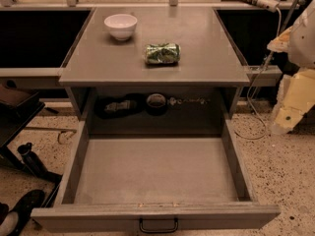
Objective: Place green can into top drawer
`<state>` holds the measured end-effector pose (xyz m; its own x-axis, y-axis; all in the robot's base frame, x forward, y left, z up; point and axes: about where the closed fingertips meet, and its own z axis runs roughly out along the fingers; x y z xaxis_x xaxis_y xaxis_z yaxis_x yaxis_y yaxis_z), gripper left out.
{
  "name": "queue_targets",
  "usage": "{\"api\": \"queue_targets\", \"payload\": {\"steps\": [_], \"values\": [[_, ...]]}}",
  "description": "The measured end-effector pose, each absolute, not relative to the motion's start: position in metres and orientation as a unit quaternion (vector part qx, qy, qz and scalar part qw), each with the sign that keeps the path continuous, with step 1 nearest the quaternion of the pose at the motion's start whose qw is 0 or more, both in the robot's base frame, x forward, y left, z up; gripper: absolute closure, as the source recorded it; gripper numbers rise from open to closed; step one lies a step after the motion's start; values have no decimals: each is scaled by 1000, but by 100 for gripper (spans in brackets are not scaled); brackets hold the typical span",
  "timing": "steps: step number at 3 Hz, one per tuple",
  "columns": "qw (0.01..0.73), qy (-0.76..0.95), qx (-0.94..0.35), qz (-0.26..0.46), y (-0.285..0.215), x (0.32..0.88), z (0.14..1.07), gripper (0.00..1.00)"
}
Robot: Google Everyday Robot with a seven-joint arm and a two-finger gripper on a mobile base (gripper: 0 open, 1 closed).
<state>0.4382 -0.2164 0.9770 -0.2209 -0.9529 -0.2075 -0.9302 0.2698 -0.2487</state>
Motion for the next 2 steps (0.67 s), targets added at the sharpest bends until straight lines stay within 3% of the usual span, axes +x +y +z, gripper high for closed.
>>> {"api": "queue_targets", "payload": {"steps": [2], "values": [[164,773,-611,-45,-208,454,972,0]]}}
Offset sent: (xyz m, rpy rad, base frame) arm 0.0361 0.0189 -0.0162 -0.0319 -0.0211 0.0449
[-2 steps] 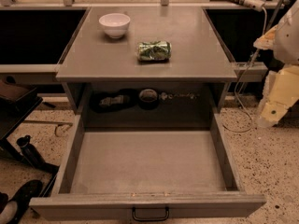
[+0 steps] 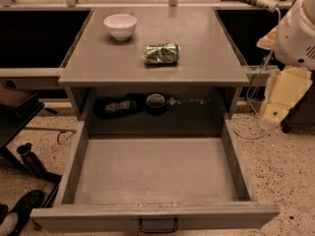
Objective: Place green can into top drawer
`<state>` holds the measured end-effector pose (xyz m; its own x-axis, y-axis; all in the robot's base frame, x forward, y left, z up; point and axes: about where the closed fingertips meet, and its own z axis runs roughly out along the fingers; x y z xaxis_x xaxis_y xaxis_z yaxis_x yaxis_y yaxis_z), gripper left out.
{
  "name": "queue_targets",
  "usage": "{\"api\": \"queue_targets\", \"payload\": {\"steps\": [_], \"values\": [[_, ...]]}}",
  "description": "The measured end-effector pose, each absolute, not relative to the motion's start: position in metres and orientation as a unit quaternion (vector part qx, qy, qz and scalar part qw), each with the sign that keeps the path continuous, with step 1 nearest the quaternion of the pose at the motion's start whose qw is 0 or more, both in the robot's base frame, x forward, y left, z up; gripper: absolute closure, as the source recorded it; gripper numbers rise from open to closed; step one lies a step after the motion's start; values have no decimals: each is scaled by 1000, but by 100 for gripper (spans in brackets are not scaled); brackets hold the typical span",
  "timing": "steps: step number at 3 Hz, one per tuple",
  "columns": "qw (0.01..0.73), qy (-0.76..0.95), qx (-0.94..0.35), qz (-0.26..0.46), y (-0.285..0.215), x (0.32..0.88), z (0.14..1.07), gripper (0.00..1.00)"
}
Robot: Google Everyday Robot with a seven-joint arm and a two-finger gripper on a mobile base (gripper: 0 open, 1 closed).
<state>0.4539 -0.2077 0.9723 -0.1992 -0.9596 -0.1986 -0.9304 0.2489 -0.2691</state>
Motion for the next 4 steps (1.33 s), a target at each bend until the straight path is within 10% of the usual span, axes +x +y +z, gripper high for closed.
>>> {"api": "queue_targets", "payload": {"steps": [4], "values": [[186,739,-645,-48,-149,590,945,0]]}}
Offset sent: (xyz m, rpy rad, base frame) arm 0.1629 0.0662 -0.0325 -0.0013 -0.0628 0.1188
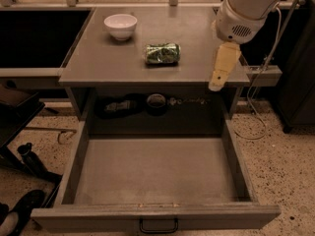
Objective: Place green can into top drawer
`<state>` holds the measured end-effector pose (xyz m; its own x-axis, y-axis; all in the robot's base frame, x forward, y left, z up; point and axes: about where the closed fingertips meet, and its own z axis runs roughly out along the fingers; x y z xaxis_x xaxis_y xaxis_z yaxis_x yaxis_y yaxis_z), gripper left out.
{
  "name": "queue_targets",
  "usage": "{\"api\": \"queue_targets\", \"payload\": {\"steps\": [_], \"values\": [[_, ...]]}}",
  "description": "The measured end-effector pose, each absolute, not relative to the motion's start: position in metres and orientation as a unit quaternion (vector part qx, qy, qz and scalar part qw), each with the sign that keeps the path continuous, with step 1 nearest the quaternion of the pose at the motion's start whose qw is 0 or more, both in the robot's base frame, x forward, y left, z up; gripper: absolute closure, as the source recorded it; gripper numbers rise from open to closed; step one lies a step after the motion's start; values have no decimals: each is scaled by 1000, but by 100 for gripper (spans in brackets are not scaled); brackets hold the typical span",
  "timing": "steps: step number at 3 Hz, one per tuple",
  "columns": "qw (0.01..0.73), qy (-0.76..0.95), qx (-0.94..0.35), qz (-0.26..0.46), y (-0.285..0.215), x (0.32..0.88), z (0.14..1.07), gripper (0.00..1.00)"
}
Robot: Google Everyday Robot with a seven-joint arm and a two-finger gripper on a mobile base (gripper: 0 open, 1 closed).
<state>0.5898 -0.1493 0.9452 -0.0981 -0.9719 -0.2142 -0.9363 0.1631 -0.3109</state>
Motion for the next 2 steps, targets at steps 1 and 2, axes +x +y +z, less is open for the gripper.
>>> {"api": "queue_targets", "payload": {"steps": [1,2], "values": [[193,727,-656,-57,-138,609,943,0],[200,707,-676,-64,-119,648,936,0]]}}
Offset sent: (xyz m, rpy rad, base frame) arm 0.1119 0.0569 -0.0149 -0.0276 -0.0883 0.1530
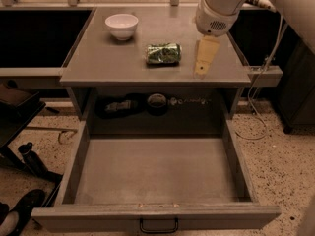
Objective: Place green can into top drawer
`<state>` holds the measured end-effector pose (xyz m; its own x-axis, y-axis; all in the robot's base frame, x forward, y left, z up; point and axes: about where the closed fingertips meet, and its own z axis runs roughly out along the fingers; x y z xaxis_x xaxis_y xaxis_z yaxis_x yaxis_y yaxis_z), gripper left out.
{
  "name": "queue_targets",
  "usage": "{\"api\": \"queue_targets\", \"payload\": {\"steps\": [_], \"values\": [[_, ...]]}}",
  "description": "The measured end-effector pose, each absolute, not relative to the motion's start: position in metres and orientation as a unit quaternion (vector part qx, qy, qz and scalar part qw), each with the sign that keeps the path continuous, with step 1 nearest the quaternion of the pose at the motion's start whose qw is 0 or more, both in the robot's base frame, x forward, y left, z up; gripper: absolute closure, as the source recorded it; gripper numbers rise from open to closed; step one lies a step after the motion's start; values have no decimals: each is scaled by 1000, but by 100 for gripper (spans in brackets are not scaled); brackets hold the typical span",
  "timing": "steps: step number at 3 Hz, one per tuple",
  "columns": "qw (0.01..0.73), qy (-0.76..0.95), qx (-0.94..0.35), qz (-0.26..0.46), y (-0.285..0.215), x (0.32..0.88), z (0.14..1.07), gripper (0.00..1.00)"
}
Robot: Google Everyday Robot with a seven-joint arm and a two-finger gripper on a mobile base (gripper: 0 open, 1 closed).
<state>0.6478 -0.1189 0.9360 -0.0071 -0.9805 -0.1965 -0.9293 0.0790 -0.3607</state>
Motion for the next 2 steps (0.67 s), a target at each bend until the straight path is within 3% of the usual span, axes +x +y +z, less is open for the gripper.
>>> {"api": "queue_targets", "payload": {"steps": [2], "values": [[180,685,-703,-65,-81,734,895,0]]}}
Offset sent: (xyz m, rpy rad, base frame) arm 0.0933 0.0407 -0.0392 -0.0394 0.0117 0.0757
